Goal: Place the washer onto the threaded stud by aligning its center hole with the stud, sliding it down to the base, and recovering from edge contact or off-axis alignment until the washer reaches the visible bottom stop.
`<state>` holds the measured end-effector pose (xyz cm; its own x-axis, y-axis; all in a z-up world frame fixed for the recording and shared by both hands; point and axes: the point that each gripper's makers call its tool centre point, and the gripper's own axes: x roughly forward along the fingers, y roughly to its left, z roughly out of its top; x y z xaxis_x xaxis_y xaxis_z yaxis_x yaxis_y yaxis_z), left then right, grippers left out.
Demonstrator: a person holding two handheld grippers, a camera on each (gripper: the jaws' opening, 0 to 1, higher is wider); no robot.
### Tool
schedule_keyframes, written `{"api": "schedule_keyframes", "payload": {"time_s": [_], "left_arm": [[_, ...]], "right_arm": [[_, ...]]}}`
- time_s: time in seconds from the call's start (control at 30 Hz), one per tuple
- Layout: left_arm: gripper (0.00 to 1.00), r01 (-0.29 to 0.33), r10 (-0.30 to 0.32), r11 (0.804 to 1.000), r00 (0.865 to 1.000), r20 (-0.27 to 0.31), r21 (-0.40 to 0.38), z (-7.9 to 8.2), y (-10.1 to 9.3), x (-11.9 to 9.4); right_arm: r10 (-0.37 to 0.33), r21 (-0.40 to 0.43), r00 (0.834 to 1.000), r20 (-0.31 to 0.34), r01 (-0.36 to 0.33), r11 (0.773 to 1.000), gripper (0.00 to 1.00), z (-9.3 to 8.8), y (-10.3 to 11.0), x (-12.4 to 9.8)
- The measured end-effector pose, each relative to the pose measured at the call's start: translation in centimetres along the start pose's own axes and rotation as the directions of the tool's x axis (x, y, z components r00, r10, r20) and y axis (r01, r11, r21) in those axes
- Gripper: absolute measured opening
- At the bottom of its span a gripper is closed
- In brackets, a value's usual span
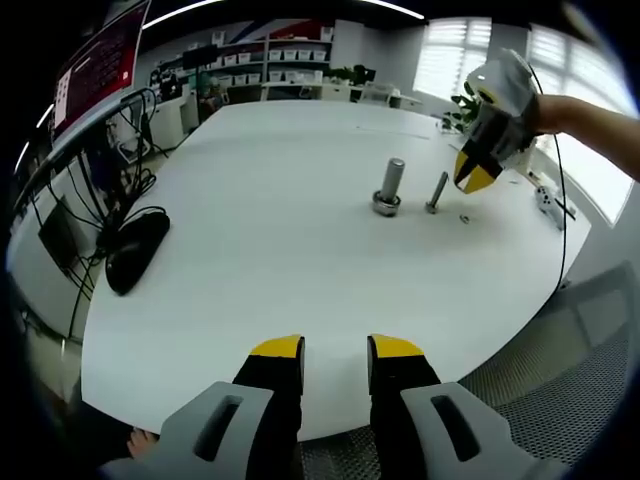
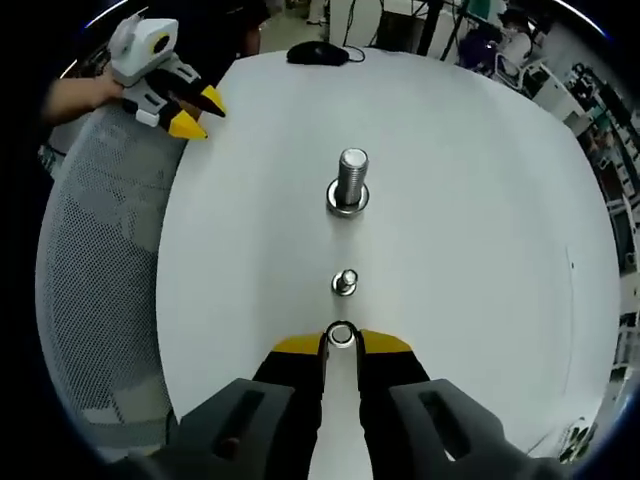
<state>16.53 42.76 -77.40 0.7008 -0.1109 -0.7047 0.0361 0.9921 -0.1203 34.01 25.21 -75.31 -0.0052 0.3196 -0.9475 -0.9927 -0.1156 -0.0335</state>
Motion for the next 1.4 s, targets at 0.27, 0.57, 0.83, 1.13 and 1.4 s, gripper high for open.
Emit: {"api": "schedule_keyframes", "payload": {"time_s": [0.27, 0.57, 0.83, 1.13, 1.4], "left_arm": [[0.23, -0.001, 0.001, 1.0, 1.0, -0.001, 0.001, 0.0, 0.0, 0.0], [0.23, -0.002, 0.002, 1.0, 1.0, 0.002, -0.001, 0.0, 0.1, 0.0], [0.23, -0.004, 0.004, 1.0, 1.0, 0.002, -0.003, 0.0, 0.1, 0.0], [0.23, -0.005, 0.005, 1.0, 1.0, 0.003, -0.007, 0.0, 0.1, 0.0], [0.23, -0.006, 0.006, 1.0, 1.0, 0.007, -0.009, 0.1, 0.2, 0.0]], "right_arm": [[0.006, 0.16, 1.0, 0.019, -0.009, 0.987, 0.13, 1.0, -0.1, -0.5], [-0.003, 0.238, 0.999, 0.052, -0.01, 0.971, 0.13, 2.2, -0.3, -1.0], [-0.006, 0.227, 0.999, 0.043, -0.004, 0.974, 0.13, 2.9, -0.5, -0.7], [0.004, 0.196, 1.0, 0.015, -0.007, 0.98, 0.13, 3.2, -0.6, 0.0], [0.015, 0.183, 1.0, -0.011, -0.012, 0.983, 0.13, 2.9, -0.5, 0.8]]}}
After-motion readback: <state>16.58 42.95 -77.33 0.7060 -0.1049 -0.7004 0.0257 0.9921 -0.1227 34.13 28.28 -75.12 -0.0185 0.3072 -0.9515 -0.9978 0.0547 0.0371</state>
